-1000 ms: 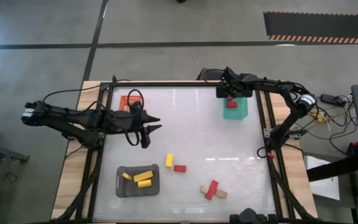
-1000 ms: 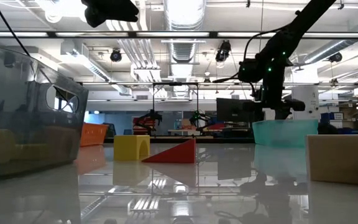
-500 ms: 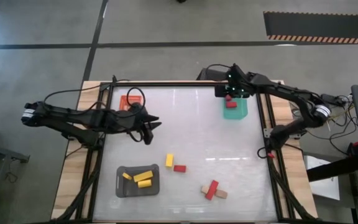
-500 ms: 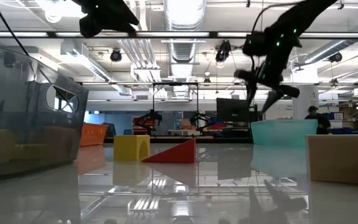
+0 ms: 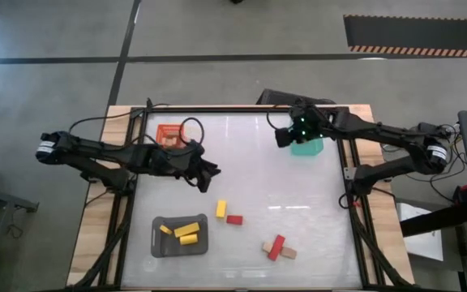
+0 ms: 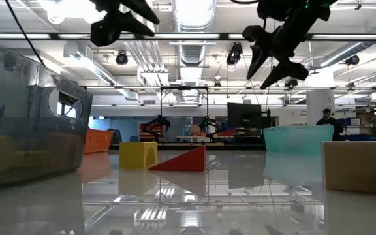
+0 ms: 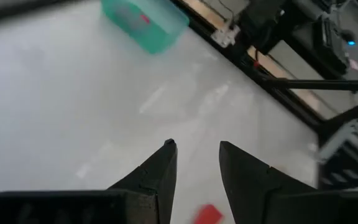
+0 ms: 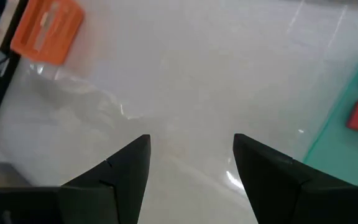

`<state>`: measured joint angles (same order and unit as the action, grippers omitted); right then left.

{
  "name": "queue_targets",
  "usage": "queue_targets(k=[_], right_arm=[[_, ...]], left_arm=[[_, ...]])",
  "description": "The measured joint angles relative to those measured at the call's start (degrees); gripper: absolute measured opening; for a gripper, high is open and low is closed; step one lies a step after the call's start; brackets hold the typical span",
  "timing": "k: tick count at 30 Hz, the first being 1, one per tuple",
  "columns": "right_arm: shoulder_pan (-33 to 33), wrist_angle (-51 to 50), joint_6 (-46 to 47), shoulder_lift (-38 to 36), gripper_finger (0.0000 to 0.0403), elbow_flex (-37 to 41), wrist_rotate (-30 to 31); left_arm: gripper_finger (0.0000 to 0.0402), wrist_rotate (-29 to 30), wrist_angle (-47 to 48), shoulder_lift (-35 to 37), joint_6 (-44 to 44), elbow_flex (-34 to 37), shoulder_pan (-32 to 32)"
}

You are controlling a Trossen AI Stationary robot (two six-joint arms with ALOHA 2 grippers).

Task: Sort & place blocks by color
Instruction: Put the red block into the green bin

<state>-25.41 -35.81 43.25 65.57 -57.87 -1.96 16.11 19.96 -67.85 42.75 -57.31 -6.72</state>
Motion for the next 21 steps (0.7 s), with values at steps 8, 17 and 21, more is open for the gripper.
queue_targets(k=[8,17,21], right_arm=[[2.32,-1.68,-3.82,-0.23,0.0219,0.0,0.55],[2.53,-3.08,-8.3,-0.26,0.0219,0.0,0.46],[2.97,-4.55,-9.24,-0.26,0.0219,0.02,0.42]], left_arm=[[0.0098,-12.4,0.62,-7.9,13.71,-5.44,-0.09],[0.0033,-22.92,1.57,-13.48,28.91,-6.96,-0.95],[0.0005,-23.58,3.9,-14.75,32.01,-7.55,-1.97]])
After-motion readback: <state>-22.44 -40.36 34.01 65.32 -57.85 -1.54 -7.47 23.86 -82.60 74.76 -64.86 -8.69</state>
